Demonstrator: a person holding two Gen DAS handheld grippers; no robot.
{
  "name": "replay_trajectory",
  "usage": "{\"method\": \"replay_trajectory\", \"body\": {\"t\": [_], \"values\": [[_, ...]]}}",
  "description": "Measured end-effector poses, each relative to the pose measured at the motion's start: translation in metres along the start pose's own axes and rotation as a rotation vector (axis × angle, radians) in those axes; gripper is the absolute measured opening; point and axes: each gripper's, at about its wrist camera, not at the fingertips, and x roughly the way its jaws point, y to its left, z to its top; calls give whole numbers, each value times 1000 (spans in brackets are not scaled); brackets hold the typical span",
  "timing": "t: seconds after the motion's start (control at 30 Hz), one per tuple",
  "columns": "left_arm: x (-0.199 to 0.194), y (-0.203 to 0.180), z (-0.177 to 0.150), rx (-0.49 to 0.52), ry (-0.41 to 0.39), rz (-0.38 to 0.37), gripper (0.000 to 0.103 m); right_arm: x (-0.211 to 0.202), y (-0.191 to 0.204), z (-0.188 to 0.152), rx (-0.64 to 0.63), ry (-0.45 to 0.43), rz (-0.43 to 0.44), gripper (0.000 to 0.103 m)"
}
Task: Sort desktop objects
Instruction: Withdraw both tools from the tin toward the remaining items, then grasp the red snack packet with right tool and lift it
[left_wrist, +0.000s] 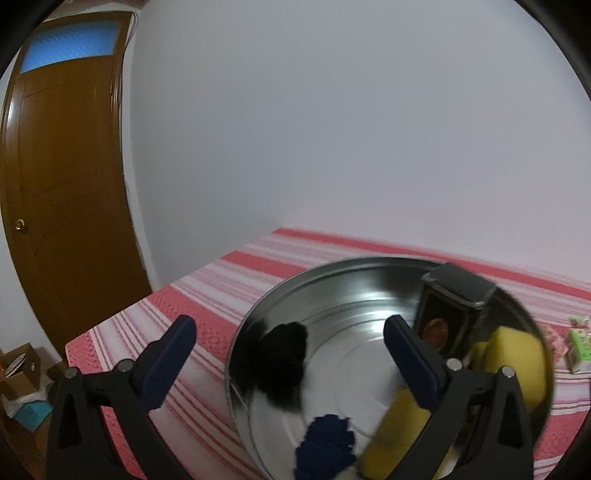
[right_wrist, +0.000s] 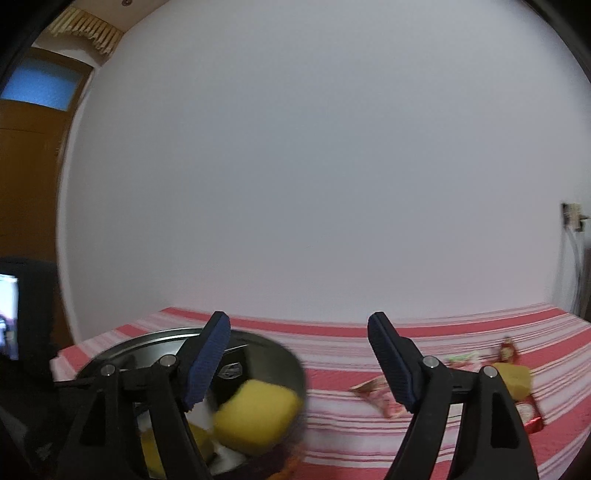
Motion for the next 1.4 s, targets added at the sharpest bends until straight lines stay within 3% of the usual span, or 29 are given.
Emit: {"method": "replay_trajectory", "body": {"t": [0.27, 0.53, 0.93, 1.13, 1.3, 1.4], "values": [[-29, -18, -6, -8, -56, -102, 103, -3, -38, -2, -27, 9, -124, 79], [-49, -49, -8, 39, -81, -216, 103, -21, -104, 0, -19, -24, -294, 79], [-87, -123, -20, 242, -128, -394, 103, -25, -208, -4, 90, 81, -432, 79], [-96, -161, -27, 343, -88, -480, 103, -21, -244, -12, 198, 229, -357, 79], [-98, -185, -32, 407, -34, -511, 103, 3, -242, -24, 213, 434, -148, 79], [-96, -190, -32, 411, -19, -512, 103, 18, -241, -32, 205, 521, -108, 79]]}}
